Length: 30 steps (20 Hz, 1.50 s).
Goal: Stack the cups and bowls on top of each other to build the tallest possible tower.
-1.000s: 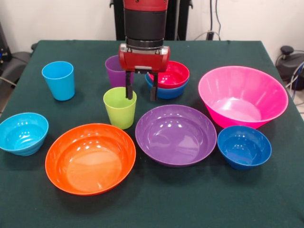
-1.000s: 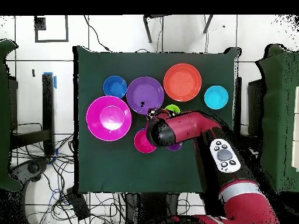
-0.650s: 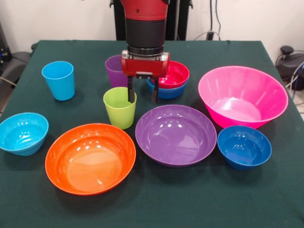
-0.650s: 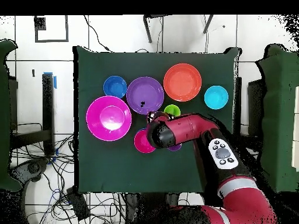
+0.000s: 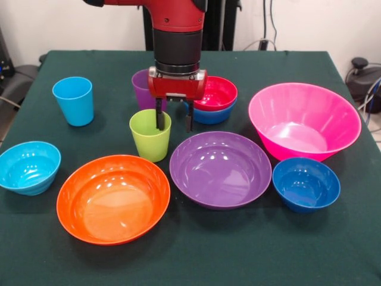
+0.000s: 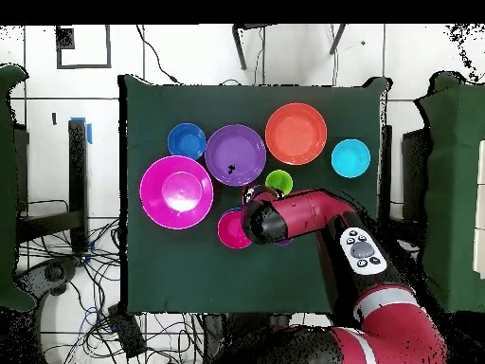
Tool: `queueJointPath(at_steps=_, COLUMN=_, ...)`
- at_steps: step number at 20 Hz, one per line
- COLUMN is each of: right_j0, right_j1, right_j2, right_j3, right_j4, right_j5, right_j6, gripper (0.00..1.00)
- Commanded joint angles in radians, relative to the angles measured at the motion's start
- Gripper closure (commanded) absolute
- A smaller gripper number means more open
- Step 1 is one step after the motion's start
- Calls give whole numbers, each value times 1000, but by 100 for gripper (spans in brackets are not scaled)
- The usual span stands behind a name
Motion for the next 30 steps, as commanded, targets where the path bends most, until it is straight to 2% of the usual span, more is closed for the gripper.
queueJointPath(at_steps=1, right_j0=4, right_j1=11, right_j2=19, right_j3=-63, right_j4=-8, right_j5=-8, right_j6=7, gripper=0)
queueJointPath(at_steps=18, right_j0=15, right_j1=91, right_j2=-11, right_j3=-139, right_j4=-28, right_j5=-51, right_j6=16, gripper=0)
queueJointPath(at_steps=30, right_j0=45, right_j1=107, right_j2=-47, right_j3=-146, right_j4=-21, right_j5=-82, right_j6=45, gripper=0)
